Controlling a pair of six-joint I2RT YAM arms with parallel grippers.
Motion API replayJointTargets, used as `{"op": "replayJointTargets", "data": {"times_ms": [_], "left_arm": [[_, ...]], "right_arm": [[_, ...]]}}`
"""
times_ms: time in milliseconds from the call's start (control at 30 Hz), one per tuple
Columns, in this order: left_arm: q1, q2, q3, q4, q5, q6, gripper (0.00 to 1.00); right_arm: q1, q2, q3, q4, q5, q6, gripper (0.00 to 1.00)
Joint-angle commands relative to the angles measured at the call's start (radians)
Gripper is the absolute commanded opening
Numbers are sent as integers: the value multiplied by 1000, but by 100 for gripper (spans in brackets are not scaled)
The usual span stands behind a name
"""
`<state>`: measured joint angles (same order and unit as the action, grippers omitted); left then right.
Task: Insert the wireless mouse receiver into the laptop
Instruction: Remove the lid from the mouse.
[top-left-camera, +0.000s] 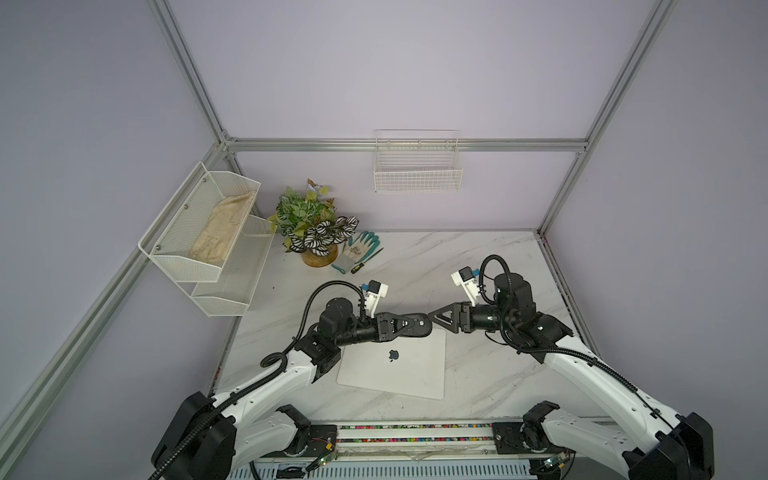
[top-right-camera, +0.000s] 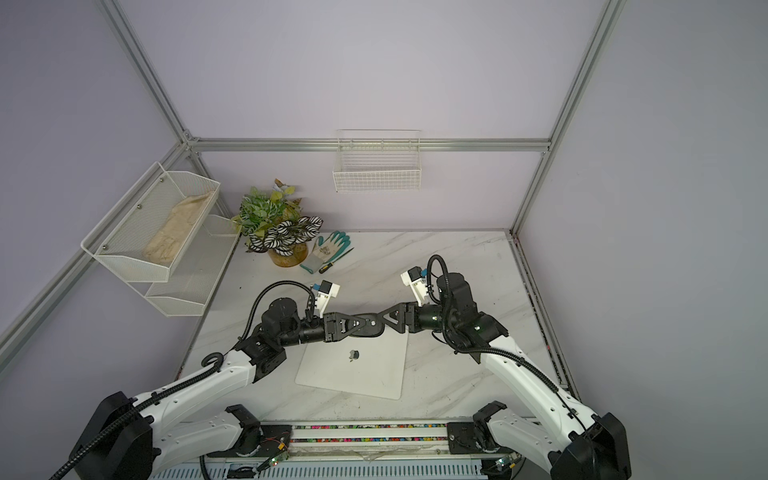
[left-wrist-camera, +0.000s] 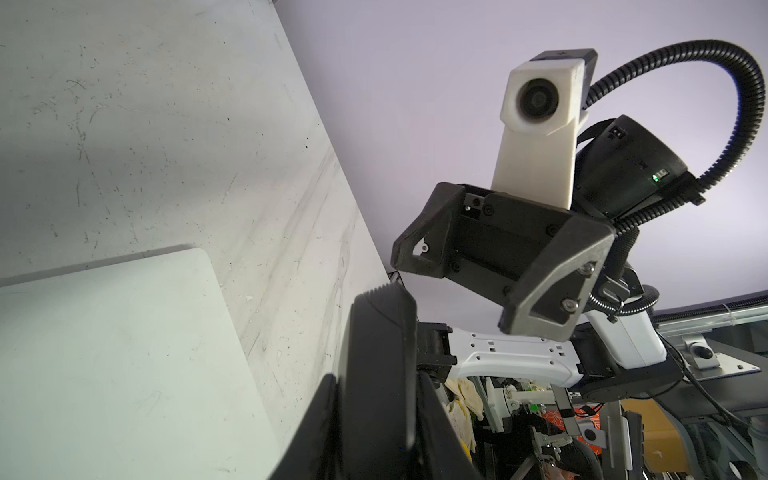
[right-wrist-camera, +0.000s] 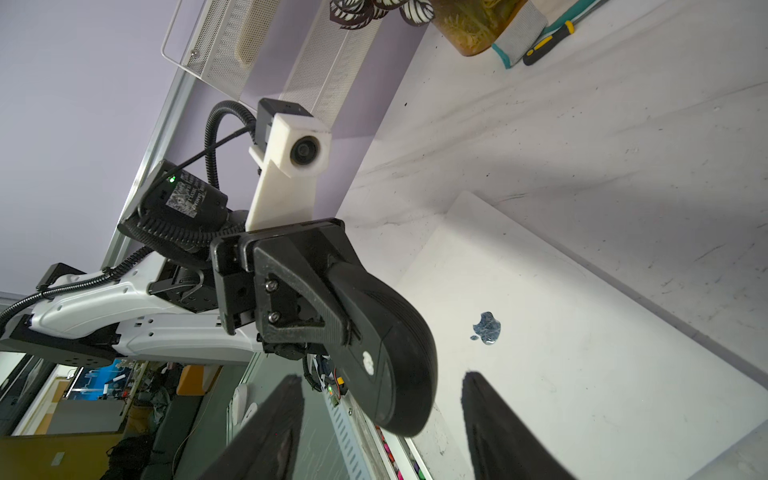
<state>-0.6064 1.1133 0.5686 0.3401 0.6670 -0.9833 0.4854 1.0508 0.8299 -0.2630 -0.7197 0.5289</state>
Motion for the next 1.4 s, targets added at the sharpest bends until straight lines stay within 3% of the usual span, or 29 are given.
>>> {"op": "replayJointTargets", "data": {"times_ms": [0, 433, 800, 1000, 1200, 1367], "left_arm": [[-16, 16, 84, 42, -31, 23, 0], [-33, 49, 111, 60, -54, 18, 0], [-36, 37, 100, 59, -55, 21, 0], [-35, 40, 101, 61, -55, 27, 0], [-36, 42, 97, 59, -56, 29, 0], [-35, 46, 102, 60, -55, 28, 0]], "right_arm": [[35, 10, -12, 3, 32, -10, 64], [125, 63, -11, 8, 120, -24, 57], [125, 55, 3, -20, 185, -33, 39], [124, 49, 6, -49, 192, -44, 39], [125, 11, -1, -53, 220, -38, 50], [125, 14, -5, -43, 218, -37, 52]]}}
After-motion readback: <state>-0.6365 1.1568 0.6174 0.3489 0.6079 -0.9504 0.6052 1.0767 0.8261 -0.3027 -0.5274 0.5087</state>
